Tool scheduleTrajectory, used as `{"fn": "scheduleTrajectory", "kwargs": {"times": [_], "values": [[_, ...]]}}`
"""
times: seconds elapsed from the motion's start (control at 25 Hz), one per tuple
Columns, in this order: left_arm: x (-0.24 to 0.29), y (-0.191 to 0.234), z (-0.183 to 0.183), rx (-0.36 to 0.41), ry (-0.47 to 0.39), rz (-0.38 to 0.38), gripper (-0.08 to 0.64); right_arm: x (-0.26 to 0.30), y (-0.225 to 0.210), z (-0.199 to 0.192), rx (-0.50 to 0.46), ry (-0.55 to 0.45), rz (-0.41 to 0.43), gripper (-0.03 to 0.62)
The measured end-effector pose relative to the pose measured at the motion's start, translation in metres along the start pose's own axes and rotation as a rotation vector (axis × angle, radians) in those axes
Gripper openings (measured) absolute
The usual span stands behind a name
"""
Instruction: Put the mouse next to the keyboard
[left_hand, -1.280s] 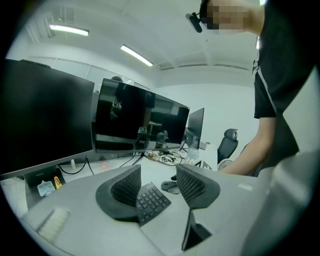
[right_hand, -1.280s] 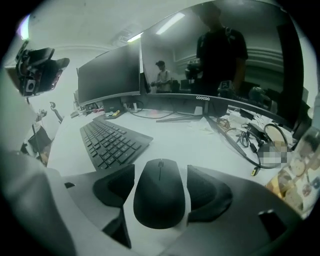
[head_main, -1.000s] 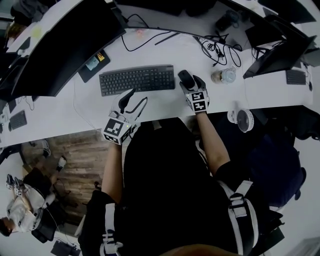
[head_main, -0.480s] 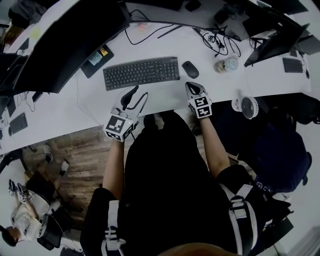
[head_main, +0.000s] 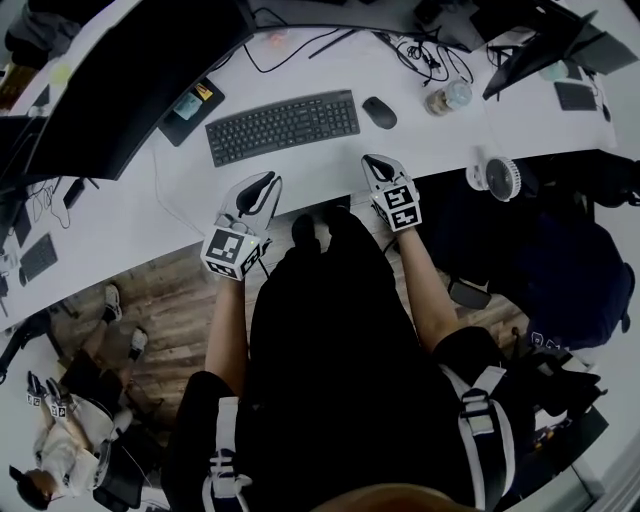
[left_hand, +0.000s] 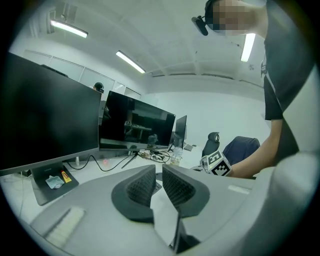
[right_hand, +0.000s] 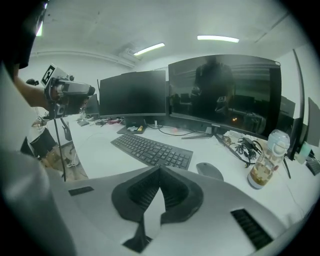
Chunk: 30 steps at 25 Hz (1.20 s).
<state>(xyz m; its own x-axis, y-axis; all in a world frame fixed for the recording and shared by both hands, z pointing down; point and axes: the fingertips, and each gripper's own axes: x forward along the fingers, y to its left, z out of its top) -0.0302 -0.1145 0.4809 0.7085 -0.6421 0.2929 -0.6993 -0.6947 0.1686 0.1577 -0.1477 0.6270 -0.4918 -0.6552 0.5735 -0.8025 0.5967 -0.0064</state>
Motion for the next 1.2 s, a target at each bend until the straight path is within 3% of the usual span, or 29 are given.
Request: {"fn": "scheduleTrajectory", "kwargs": {"times": [0.12, 0.6, 1.2], "values": [[-0.009, -0.002, -0.003, 0.017, 0.01, 0.003, -0.003, -0.006, 0.014, -0.002, 0.004, -0.02, 0.011, 0.003], [-0.032, 0.001, -0.008, 0.038, 0.004, -0.008, -0.003, -0.021, 0.044, 0.014, -0.011, -0.085, -0.004, 0.003], [-0.056, 0.0, -0.018, 0.057, 0.007, -0.025, -0.003, -0.038, 0.069, 0.012, 0.003, -0.088, -0.037, 0.003]]}}
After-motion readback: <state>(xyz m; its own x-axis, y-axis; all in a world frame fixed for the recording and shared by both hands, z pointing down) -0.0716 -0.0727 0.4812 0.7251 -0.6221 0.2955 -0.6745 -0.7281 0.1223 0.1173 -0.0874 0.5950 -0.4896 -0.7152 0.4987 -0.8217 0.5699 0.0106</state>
